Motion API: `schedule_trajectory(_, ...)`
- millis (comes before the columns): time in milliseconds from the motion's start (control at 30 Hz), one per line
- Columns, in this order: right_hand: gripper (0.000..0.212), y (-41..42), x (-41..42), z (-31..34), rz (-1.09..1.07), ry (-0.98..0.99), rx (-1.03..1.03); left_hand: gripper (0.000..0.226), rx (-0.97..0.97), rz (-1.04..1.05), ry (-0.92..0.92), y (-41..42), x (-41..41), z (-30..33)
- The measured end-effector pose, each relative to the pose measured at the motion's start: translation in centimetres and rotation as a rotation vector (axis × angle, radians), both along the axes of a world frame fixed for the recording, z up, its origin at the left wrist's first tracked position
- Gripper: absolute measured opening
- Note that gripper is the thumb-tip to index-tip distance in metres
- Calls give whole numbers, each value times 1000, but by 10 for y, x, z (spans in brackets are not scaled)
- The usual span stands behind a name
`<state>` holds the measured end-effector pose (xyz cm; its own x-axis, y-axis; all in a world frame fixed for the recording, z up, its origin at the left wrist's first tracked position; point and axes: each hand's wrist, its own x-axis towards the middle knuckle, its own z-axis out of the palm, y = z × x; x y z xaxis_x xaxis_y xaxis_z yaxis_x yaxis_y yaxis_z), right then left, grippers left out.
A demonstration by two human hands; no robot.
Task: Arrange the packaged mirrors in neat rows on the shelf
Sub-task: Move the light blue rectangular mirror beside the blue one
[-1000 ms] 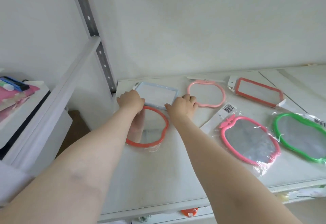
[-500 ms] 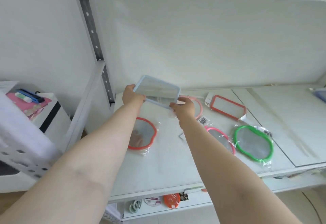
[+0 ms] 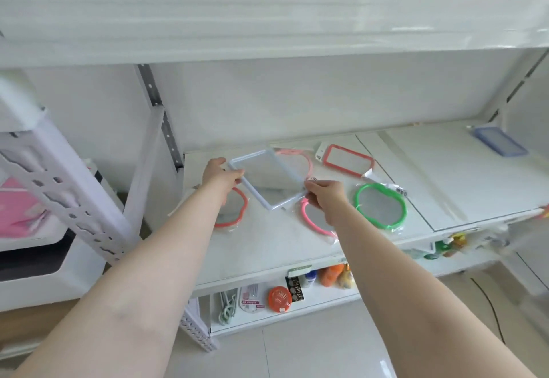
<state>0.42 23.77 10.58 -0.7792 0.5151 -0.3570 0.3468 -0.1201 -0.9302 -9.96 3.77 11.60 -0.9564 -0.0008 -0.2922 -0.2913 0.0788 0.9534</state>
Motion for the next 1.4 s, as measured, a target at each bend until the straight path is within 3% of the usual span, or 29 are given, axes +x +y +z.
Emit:
schedule_trajectory(133,20,-10,29,2,15,37,-151,40,91,-67,8,-5,27,-13)
schedule_trajectory(267,13,-23,60,-8,-163,66,-219,67,99,-279,-85,-9,68,-25)
schedule_trajectory(400,13,-42,100,-26,-319,37,-220,59,118,-525,-149,-12,124,-32)
schedule_trajectory(700,20,-57,207,-34,-486,34,-202,80,152,-643,-120,0,198,-47)
schedule_trajectory(1033,26,15,325,-37,-648,65,-250,75,104,-888,-133,96,276,-46)
schedule_trajectory(1400,24,174,479,-48,-809,-1,-208,73,20,-1079,-187,283,410,-69)
